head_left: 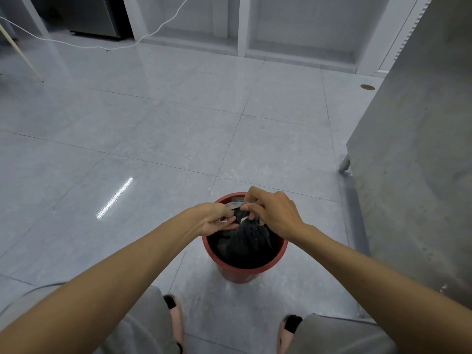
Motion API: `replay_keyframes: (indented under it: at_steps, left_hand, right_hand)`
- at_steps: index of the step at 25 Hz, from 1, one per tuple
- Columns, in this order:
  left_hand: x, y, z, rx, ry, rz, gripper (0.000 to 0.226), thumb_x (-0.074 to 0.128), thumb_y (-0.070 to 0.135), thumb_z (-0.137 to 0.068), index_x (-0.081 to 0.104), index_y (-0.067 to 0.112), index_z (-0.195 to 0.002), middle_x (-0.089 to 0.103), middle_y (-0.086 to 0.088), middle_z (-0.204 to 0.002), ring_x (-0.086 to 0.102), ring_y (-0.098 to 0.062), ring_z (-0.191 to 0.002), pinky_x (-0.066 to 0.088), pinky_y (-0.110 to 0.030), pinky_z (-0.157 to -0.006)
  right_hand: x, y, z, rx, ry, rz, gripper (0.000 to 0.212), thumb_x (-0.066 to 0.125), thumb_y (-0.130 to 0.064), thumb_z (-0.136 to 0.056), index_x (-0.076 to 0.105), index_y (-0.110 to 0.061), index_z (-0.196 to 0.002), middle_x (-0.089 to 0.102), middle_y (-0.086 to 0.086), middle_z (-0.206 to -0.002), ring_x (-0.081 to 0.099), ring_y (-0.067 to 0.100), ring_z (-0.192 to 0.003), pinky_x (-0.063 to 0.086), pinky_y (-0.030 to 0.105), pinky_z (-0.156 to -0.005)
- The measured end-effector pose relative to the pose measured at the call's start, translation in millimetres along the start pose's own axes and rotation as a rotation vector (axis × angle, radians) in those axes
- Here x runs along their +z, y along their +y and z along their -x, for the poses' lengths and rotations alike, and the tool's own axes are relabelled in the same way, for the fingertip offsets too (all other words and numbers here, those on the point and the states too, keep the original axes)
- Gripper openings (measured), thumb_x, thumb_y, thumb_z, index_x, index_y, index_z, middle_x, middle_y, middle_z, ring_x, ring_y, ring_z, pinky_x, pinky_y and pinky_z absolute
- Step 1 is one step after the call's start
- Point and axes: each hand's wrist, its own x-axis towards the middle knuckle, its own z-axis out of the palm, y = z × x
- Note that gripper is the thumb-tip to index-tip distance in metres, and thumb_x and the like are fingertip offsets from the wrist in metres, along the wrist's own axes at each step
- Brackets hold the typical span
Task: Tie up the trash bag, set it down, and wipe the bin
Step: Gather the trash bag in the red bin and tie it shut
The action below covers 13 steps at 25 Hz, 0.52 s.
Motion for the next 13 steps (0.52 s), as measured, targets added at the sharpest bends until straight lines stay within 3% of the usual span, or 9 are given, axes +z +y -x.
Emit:
replay_keyframes:
  at_steps: [2,4,6,8,11,13]
  left_hand:
    - [0,0,4,0.005,0.030,-0.260,0.039,0.047,-0.013,-0.094,0.048,-0.009,-0.133,0.058,-0.020,-0.126,0.066,-0.026,-0.103,0.054,-0.029,-0.092]
    - [1,5,13,0.057,0.096,-0.499,0.030,0.057,-0.009,-0.091,0.054,-0.009,-0.121,0.071,-0.016,-0.098,0.072,-0.028,-0.095,0.057,-0.028,-0.083]
    - [2,13,24,0.208,0.197,-0.793,0.017,0.071,0.002,-0.086,0.063,0.004,-0.100,0.074,-0.007,-0.075,0.076,-0.021,-0.073,0.059,-0.026,-0.073]
    - [5,18,34,0.398,0.298,-1.004,0.022,0.078,0.015,-0.080,0.058,0.018,-0.087,0.076,-0.002,-0.069,0.074,-0.012,-0.059,0.058,-0.027,-0.071]
    - [5,15,35,0.612,0.446,-1.069,0.036,0.080,0.024,-0.077,0.048,0.021,-0.095,0.073,-0.002,-0.074,0.071,-0.015,-0.067,0.052,-0.028,-0.064]
    - [4,12,30,0.623,0.469,-0.928,0.041,0.080,0.027,-0.079,0.047,0.019,-0.101,0.072,-0.004,-0.077,0.071,-0.018,-0.074,0.051,-0.029,-0.065]
  right_hand:
    - [1,0,0,-0.032,0.020,0.091,0.017,0.064,-0.047,-0.093,0.058,-0.032,-0.085,0.068,-0.012,-0.064,0.059,0.006,-0.061,0.045,0.028,-0.058]
    - [4,1,-2,-0.065,0.008,0.205,0.020,0.067,-0.043,-0.092,0.058,-0.030,-0.080,0.061,-0.011,-0.062,0.054,0.010,-0.061,0.039,0.027,-0.057]
    - [11,2,-2,-0.066,0.012,0.309,0.024,0.066,-0.032,-0.091,0.052,-0.025,-0.073,0.052,-0.008,-0.061,0.050,0.016,-0.060,0.036,0.028,-0.057]
    - [17,1,-2,-0.034,0.009,0.337,0.020,0.063,-0.022,-0.089,0.053,-0.019,-0.071,0.048,-0.005,-0.059,0.051,0.021,-0.062,0.036,0.030,-0.056]
    - [16,1,-3,-0.029,-0.030,0.222,0.018,0.065,-0.027,-0.091,0.061,-0.024,-0.074,0.050,-0.009,-0.057,0.052,0.013,-0.061,0.037,0.028,-0.056]
    - [12,1,-1,-0.046,-0.112,0.071,0.011,0.064,-0.028,-0.091,0.069,-0.029,-0.081,0.062,-0.011,-0.065,0.057,0.010,-0.065,0.043,0.028,-0.060]
